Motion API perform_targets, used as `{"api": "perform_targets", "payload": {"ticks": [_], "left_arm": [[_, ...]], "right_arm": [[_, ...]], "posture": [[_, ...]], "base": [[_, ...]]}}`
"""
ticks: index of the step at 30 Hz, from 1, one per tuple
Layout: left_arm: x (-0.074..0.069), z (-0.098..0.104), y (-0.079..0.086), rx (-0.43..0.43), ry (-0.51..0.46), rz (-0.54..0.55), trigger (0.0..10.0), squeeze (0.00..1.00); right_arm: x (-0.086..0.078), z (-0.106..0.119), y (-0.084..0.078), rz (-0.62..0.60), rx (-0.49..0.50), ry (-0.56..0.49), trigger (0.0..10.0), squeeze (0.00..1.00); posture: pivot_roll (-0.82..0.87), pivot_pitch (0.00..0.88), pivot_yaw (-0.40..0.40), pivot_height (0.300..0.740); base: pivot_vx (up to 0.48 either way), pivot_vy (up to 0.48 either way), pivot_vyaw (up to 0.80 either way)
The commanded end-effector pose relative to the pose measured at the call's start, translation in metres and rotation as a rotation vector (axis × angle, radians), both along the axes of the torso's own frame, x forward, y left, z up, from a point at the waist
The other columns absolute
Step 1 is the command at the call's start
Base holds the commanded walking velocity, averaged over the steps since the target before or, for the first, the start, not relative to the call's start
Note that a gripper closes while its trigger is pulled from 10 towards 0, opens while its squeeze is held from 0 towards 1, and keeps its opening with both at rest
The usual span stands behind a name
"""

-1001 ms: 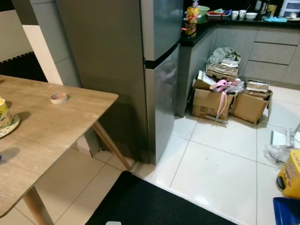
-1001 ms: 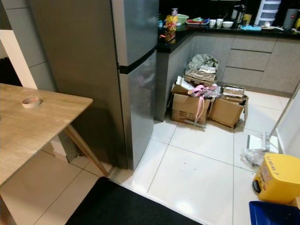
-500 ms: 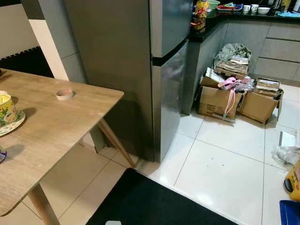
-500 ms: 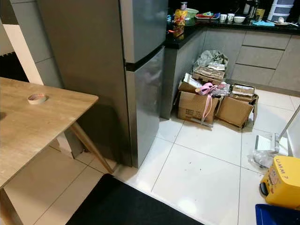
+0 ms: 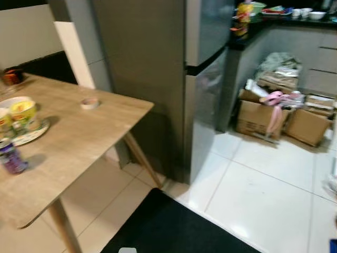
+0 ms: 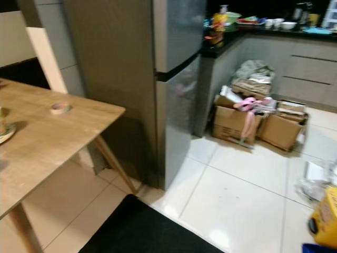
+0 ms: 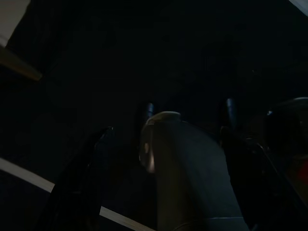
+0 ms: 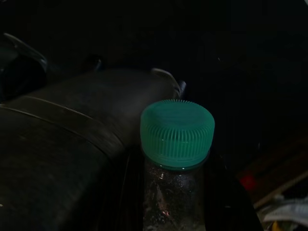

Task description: Restocking fridge

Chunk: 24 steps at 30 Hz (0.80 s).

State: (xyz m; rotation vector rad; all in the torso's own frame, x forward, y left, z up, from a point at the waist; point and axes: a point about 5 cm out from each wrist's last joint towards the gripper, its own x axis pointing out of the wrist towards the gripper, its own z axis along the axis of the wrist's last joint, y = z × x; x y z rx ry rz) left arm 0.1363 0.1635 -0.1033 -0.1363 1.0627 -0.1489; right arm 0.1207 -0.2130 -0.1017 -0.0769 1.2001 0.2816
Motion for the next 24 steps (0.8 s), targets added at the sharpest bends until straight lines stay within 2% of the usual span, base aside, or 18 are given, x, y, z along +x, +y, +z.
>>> {"api": "perform_targets", "payload": {"ticks": [1,24], "left_arm": [[-0.0029,-0.0006,0.0052,0.013,0.008,-0.007,10.0,0.0],[-0.0032,-0.0009,0.0026,0.007,0.01,-0.02,10.0,0.0]], "right_arm": [[-0.0002,-0.0007,0.005,0.023,0.018,0.006,10.0,0.0],[0.0024,0.0012,-0.0027,0.013,-0.013,-0.008,10.0,0.0]], "posture": [[-0.07,0.0,0.006,0.734],[-0.1,0.0,0.008,0.734]], "base": [[0.0,0.0,0.73],[0.0,0.0,0.72]]}}
